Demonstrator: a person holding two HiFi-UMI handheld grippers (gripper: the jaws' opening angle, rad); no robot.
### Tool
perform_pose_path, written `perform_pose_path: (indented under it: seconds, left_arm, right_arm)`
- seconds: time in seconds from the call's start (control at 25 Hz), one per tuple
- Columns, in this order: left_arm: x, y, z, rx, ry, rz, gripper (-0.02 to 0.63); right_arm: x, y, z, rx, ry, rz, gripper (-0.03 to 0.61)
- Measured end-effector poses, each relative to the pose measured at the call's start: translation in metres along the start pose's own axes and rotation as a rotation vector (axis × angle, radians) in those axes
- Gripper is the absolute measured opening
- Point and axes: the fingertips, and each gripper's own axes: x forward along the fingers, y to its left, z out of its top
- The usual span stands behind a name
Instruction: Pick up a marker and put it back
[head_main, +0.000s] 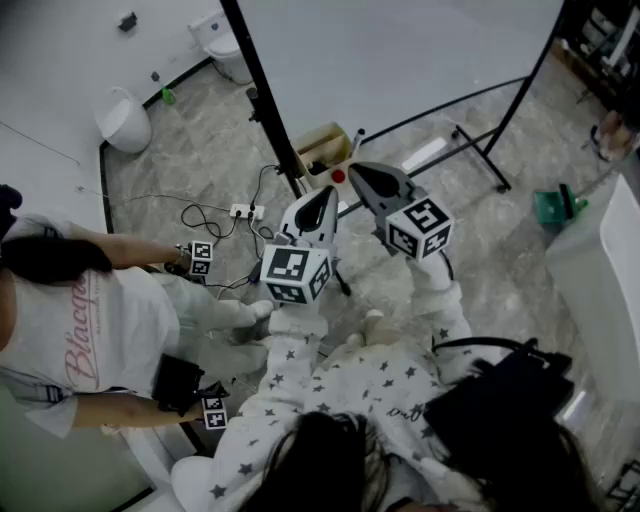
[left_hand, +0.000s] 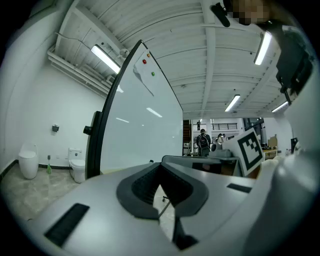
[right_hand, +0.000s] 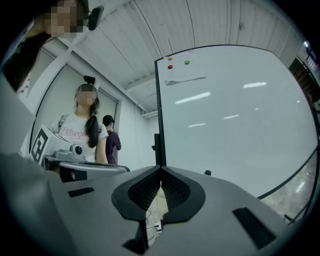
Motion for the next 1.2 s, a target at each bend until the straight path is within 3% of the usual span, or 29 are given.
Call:
perform_pose_path:
  seconds: [0.16, 0.28, 0.32, 0.44, 0.96, 1.2]
  left_arm:
    - [0.007, 0.003, 0.002, 0.009, 0.003, -0.012, 0.002]
    - [-0.001, -0.002, -0.015, 0.004, 0.001, 0.001, 0.002]
    - [-0.007, -0.004, -0.024, 0.005, -0.003, 0.010, 0.002]
    - [-0.021, -0.012, -0.042, 0.016, -0.007, 0.030, 0.002]
    - [-0.033, -0.019, -0.042, 0.000, 0.021, 0.089, 0.002]
    - [-0.038, -0.013, -0.047, -0.011, 0.029, 0.113, 0.002]
  right_arm:
    - [0.001, -0.004, 0.003, 0.020, -0.039, 0.025, 0.006]
    - [-0.009, -0.005, -0.012, 0.019, -0.056, 0.025, 0.015]
    - [-0.013, -0.005, -0.021, 0.015, -0.060, 0.022, 0.092]
    - [-0.025, -0.009, -0.042, 0.039, -0.073, 0.004, 0.181]
    - [-0.004, -0.007, -0.063, 0.108, -0.003, 0.024, 0.181]
    - [0.000, -0.006, -0.067, 0.039, 0.022, -0.016, 0.165]
